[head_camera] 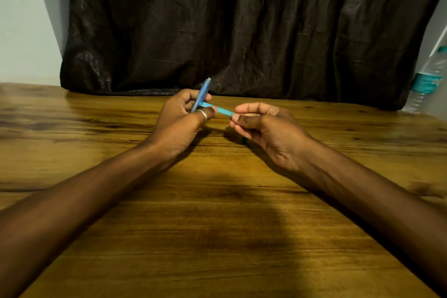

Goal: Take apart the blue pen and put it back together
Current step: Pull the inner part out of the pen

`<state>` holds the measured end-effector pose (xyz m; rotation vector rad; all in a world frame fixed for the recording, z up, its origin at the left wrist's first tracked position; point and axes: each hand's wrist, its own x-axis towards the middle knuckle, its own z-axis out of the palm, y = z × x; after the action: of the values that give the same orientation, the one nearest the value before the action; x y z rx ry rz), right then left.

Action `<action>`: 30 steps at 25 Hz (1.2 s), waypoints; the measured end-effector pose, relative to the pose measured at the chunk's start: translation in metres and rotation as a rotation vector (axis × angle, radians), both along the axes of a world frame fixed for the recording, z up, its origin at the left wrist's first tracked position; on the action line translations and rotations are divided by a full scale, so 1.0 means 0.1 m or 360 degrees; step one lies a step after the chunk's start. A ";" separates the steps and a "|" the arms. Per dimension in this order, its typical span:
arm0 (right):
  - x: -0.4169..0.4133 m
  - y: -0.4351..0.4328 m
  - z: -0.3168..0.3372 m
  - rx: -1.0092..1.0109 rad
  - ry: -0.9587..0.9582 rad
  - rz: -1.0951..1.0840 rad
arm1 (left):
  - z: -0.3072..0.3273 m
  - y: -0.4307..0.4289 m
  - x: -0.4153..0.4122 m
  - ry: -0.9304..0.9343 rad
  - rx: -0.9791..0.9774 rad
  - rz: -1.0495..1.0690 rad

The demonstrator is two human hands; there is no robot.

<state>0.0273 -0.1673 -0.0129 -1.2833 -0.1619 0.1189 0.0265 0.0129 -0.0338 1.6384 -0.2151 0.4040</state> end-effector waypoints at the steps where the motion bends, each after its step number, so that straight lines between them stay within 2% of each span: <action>1: 0.00 -0.01 0.00 0.0001 0.0004 0.0005 | 0.00 0.00 0.00 -0.0004 0.0006 0.0010; 13: -0.01 -0.01 -0.01 0.0037 0.0066 0.0040 | 0.03 0.02 -0.04 -0.0069 0.0112 0.0051; 22: -0.05 0.01 -0.02 0.0113 0.0098 0.0123 | 0.09 0.01 -0.08 -0.0255 0.0467 0.0085; 30: -0.07 0.04 -0.05 0.0155 0.0135 0.0200 | 0.08 0.00 -0.06 -0.0278 0.0321 0.0122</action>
<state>0.0200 -0.1637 -0.0183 -1.1685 -0.1739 0.2697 0.0203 0.0130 -0.0261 1.8141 -0.3338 0.6005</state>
